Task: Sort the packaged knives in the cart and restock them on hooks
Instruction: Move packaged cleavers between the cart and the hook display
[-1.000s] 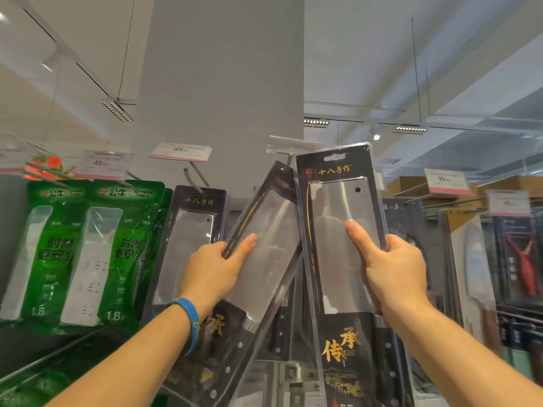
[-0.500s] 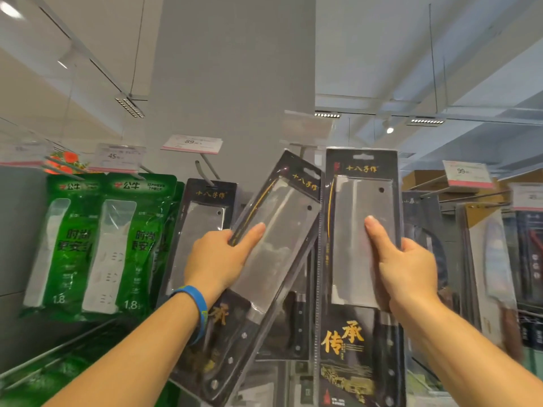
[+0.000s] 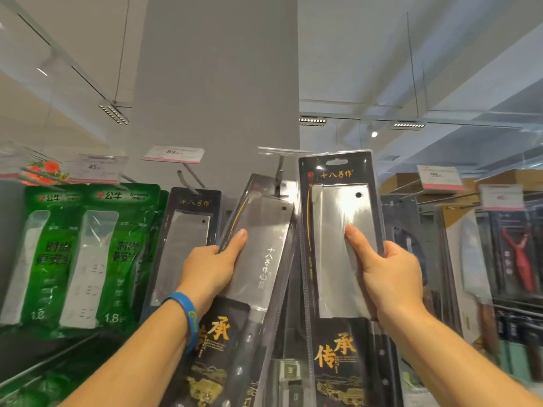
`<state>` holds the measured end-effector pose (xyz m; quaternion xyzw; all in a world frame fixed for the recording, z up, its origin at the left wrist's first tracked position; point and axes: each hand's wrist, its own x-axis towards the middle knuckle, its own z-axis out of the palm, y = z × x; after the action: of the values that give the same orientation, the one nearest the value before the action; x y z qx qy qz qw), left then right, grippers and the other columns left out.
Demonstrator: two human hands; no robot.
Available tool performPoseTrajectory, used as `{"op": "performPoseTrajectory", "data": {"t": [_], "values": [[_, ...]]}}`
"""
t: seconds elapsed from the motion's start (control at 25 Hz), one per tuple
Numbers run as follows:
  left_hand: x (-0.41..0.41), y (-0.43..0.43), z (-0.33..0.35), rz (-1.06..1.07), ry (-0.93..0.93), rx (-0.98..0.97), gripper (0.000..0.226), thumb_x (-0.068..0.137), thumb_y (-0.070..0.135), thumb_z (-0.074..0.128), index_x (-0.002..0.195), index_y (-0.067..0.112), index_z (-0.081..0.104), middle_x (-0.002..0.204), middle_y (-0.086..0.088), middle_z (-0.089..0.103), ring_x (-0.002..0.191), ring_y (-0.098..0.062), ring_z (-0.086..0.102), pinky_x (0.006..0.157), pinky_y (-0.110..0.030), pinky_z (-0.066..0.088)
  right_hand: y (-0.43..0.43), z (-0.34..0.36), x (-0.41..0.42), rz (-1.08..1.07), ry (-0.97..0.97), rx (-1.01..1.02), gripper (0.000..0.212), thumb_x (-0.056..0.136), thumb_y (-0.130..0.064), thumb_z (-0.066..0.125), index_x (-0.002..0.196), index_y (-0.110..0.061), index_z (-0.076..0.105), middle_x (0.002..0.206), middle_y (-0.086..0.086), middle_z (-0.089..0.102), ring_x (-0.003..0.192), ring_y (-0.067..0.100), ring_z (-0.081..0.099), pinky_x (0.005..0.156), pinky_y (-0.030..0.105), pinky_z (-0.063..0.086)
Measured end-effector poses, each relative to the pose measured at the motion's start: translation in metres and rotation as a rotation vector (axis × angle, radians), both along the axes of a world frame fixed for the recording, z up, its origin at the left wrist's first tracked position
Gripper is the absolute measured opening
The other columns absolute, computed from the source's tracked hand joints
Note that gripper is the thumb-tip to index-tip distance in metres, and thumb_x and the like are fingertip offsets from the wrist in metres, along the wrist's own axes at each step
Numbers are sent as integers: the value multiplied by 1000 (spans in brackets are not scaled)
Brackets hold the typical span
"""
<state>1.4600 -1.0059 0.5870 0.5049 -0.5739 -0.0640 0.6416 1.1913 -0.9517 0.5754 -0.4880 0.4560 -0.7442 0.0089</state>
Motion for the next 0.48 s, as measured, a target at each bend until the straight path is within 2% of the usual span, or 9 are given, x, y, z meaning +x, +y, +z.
{"op": "performPoseTrajectory", "data": {"t": [0.12, 0.2, 0.28, 0.36, 0.4, 0.48], "values": [[3, -1, -6, 95, -81, -40, 81, 66, 90, 43, 57, 10, 51, 63, -8, 60, 61, -25, 57, 55, -34, 43, 5, -2, -4, 13, -35, 15, 88, 63, -92, 59, 66, -5, 46, 61, 10, 51, 56, 28, 47, 54, 43, 42], [3, -5, -12, 102, -103, -19, 82, 65, 92, 41, 60, 10, 53, 64, -10, 59, 64, -29, 57, 57, -35, 41, 7, -5, -4, 3, -28, 6, 80, 64, -89, 61, 63, -11, 41, 57, 4, 43, 54, 21, 40, 53, 40, 36], [0, -15, -13, 63, -86, 48, 83, 66, 91, 42, 60, 9, 52, 66, -9, 60, 64, -28, 57, 58, -36, 43, 7, -11, -4, 15, 10, 18, 76, 68, -85, 63, 65, -13, 40, 62, 3, 39, 59, 19, 37, 58, 39, 33], [-8, -28, -8, -34, 5, 178, 88, 69, 89, 46, 72, 3, 65, 78, -12, 67, 73, -28, 63, 61, -36, 51, 7, -15, -4, 22, 42, 44, 77, 70, -84, 64, 67, -9, 46, 66, 2, 45, 63, 19, 42, 65, 41, 35], [-13, -32, -5, -73, 42, 254, 90, 73, 87, 46, 84, 0, 69, 86, -14, 69, 80, -30, 66, 68, -38, 55, 6, -16, -4, 31, 52, 63, 80, 69, -85, 63, 72, -6, 51, 71, 3, 51, 67, 20, 47, 67, 41, 39], [-22, -41, 5, 0, -83, 405, 89, 80, 82, 42, 105, 0, 68, 106, -18, 69, 97, -34, 65, 86, -42, 54, 5, -16, -4, 45, 70, 88, 83, 67, -87, 62, 80, -5, 57, 82, 6, 61, 77, 23, 57, 74, 46, 49]]}}
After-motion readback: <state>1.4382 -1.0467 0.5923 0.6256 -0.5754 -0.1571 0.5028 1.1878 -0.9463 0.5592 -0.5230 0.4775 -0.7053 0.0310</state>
